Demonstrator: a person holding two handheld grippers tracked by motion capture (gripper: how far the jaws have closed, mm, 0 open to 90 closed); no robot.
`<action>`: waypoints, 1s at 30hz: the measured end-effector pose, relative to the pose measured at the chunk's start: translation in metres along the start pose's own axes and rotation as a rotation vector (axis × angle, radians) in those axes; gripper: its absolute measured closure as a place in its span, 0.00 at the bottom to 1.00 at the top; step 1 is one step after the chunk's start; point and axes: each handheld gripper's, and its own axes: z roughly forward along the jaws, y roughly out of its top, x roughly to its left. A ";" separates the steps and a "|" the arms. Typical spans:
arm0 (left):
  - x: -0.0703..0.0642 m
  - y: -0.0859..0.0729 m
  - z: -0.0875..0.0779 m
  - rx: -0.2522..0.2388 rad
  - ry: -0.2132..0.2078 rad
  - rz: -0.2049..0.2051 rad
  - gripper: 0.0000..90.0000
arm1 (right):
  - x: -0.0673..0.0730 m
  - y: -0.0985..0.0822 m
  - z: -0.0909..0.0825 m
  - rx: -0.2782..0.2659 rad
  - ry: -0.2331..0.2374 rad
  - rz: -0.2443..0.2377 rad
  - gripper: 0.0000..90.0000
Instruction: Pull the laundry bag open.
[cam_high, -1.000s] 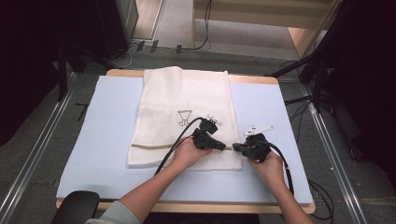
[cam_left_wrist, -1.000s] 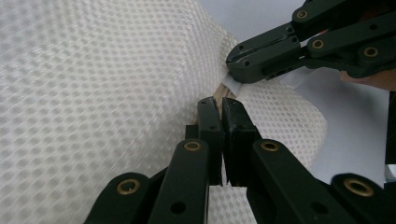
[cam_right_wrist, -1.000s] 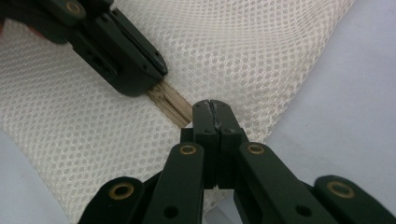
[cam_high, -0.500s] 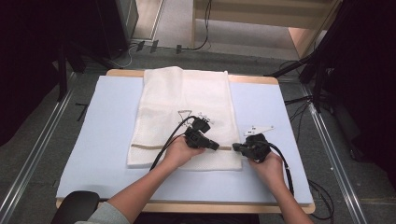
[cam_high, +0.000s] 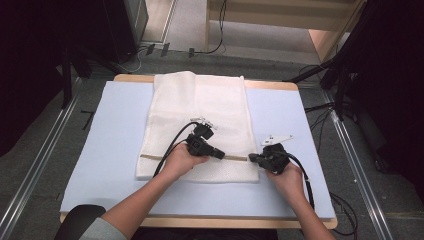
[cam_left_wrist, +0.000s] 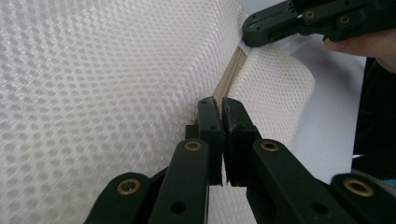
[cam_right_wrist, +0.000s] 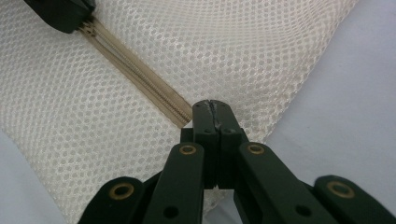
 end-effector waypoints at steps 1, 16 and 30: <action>0.001 -0.001 -0.002 0.001 0.000 0.000 0.99 | 0.000 0.000 0.000 0.001 0.000 0.004 1.00; 0.015 -0.011 -0.024 0.008 -0.035 -0.037 0.99 | 0.000 0.000 0.000 0.000 0.005 0.009 1.00; 0.021 -0.024 -0.049 -0.012 -0.013 -0.033 0.99 | -0.002 -0.002 0.000 -0.010 0.012 0.006 1.00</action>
